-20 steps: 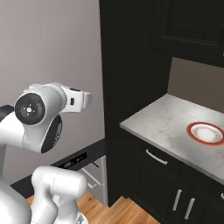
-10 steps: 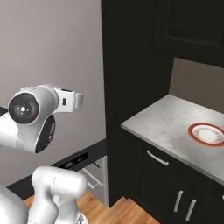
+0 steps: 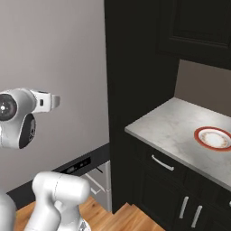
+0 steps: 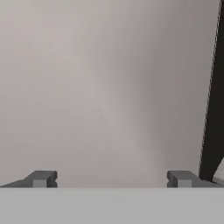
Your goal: Place the steak on the counter behind the older steak on the same shelf of the fridge to maintain FIFO order. Close the fridge door when finished.
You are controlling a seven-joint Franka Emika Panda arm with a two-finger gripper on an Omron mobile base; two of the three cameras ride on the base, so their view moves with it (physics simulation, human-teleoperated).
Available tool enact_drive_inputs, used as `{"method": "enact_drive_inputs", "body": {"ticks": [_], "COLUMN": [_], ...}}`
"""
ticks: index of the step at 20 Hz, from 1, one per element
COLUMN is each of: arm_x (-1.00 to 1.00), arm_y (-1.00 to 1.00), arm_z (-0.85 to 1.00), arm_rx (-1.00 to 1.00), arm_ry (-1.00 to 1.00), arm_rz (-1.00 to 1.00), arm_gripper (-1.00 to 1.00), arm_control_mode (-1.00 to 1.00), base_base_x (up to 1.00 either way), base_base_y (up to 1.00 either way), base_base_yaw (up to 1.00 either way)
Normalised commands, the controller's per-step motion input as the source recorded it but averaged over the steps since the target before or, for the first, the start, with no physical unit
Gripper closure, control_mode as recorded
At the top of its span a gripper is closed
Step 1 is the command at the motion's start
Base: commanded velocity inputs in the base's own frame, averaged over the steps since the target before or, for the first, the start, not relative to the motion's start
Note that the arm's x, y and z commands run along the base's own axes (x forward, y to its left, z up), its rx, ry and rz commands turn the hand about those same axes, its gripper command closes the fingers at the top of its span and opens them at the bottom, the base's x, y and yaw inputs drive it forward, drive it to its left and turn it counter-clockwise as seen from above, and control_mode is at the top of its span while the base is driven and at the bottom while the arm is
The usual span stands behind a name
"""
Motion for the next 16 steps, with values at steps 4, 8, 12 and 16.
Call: {"method": "enact_drive_inputs", "body": {"ticks": [4, 8, 12, 16], "arm_x": [0.99, 1.00, 0.87, 0.80], "arm_y": [0.55, 0.60, 0.54, 0.41], "arm_z": [0.00, 0.00, 0.00, 0.00], "arm_rx": [0.00, 0.00, 0.00, 0.00], "arm_ry": [0.00, 0.00, 0.03, 0.06], "arm_rz": [-0.07, -0.14, -0.15, -0.18], "arm_gripper": [-1.00, -1.00, -1.00, -1.00], "arm_control_mode": [-1.00, -1.00, -1.00, -1.00], "base_base_x": [0.00, 0.00, 0.00, 0.00], "base_base_y": [0.00, 0.00, 0.00, 0.00], "base_base_yaw": [0.00, 0.00, 0.00, 0.00]}}
